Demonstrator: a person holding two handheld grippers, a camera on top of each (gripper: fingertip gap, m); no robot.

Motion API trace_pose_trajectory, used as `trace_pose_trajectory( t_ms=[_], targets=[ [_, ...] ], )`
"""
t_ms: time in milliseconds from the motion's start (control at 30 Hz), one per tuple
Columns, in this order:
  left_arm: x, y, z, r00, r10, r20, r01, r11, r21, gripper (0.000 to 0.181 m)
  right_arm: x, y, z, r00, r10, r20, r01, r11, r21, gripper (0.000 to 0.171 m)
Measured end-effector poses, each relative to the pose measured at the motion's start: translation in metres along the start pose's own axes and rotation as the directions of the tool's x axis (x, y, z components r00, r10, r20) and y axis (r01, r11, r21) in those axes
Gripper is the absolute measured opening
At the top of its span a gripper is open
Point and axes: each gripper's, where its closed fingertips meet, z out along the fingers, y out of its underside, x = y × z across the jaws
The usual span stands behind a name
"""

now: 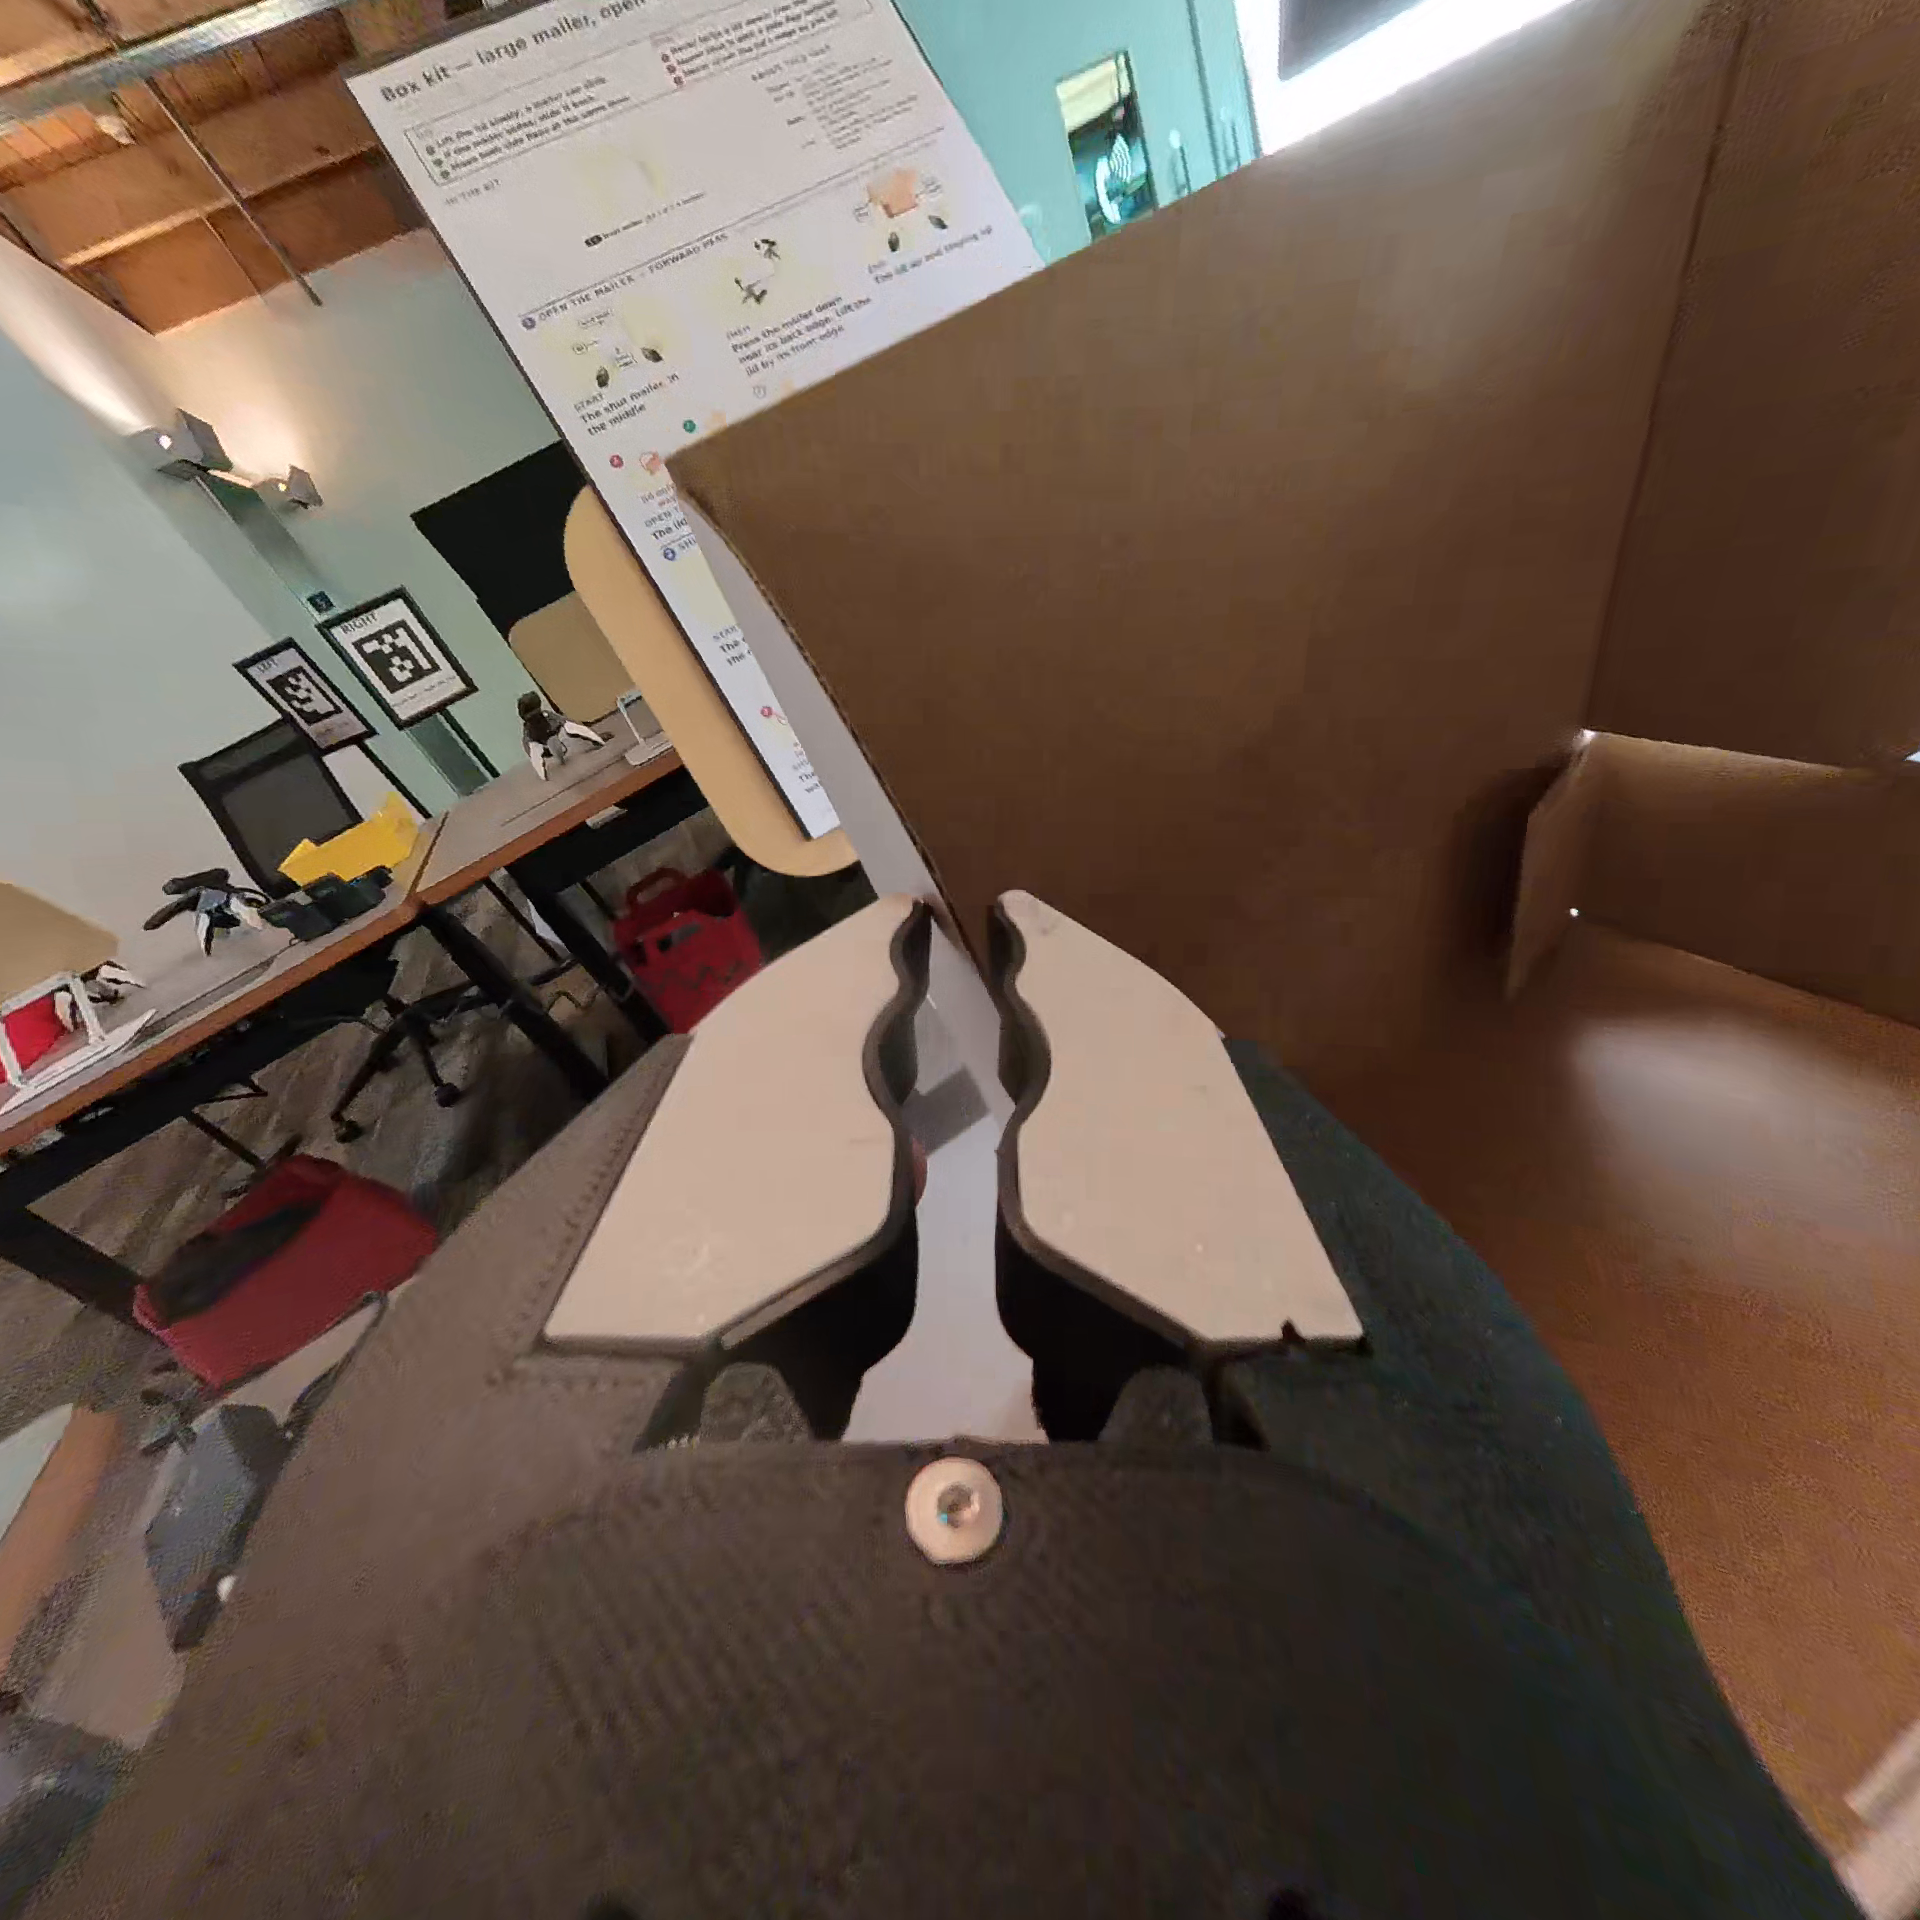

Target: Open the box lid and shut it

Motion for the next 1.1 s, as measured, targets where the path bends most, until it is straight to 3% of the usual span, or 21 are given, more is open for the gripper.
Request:
trace_pose_trajectory(
  t_ms=[233,333,467,567,800,1100],
  targets=[
    [-0.034,0.001,0.025,0.993,-0.106,-0.047,0.102,0.992,-0.079,0.009,0.032,-0.013,0.03,0.993,0.099,0.07,-0.091,0.99,-0.108,0.004],
    [-0.032,0.004,0.021,0.99,-0.121,-0.07,0.117,0.992,-0.057,0.019,0.033,-0.01,0.031,0.994,0.095,0.058,-0.089,0.992,-0.094,0.006],
    [-0.026,0.002,0.004,0.981,-0.171,-0.094,0.172,0.985,0.002,0.034,0.026,-0.014,0.019,0.989,0.128,0.08,-0.126,0.992,-0.026,0.027],
    [-0.024,0.0,-0.02,0.972,-0.209,-0.105,0.215,0.975,0.056,0.042,0.022,-0.02,-0.001,0.988,0.138,0.074,-0.142,0.989,0.05,0.047],
    [-0.009,0.015,-0.092,0.949,-0.303,-0.089,0.314,0.931,0.184,0.046,0.014,-0.011,-0.078,0.983,0.181,-0.036,-0.165,0.95,0.266,0.057],
    [0.063,0.042,-0.143,0.931,-0.362,-0.046,0.365,0.917,0.159,0.046,-0.055,0.058,-0.134,0.943,0.311,-0.114,-0.285,0.937,0.199,0.063]
  ],
)
